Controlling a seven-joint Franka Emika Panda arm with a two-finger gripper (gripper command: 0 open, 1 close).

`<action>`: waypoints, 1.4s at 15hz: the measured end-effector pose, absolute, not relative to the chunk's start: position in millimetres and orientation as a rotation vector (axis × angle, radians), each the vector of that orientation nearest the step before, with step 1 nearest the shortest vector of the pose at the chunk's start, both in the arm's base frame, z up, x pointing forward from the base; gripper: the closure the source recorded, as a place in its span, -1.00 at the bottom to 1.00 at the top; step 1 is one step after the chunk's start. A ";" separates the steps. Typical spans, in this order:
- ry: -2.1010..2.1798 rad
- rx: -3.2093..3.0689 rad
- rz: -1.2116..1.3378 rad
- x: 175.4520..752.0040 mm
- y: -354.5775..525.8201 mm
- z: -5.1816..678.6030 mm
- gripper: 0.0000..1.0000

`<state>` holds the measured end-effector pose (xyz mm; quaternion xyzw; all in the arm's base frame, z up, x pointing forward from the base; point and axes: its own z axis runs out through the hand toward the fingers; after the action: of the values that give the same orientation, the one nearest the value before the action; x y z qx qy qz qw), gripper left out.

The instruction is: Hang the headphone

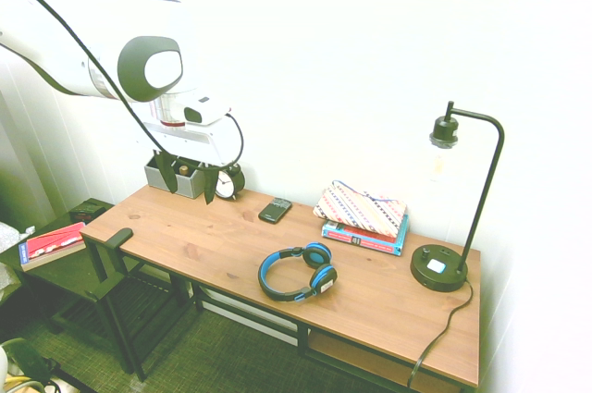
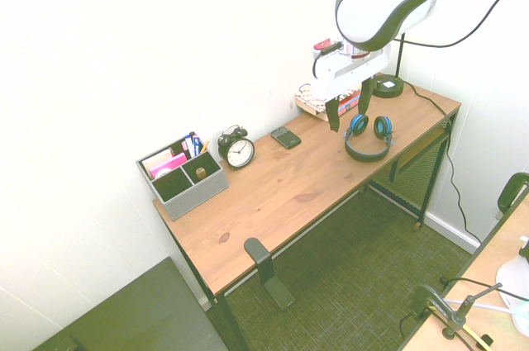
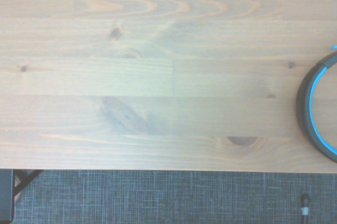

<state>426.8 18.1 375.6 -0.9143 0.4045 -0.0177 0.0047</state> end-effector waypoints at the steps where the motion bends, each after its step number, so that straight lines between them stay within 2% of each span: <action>1: 1.267 -2.864 -0.055 426.9 18.1 375.2 -1.00; 5: 1.074 -2.984 -0.114 436.0 -3.9 359.8 -1.00; 12: 0.675 -3.157 -0.186 450.0 -21.9 249.5 -1.00; 20: 0.696 -3.141 -0.267 465.7 -72.4 197.2 -1.00; 21: 0.709 -3.139 -0.268 470.6 -76.9 190.6 1.00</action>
<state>470.6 -76.9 190.6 -0.9711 0.2195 -0.0828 -0.0437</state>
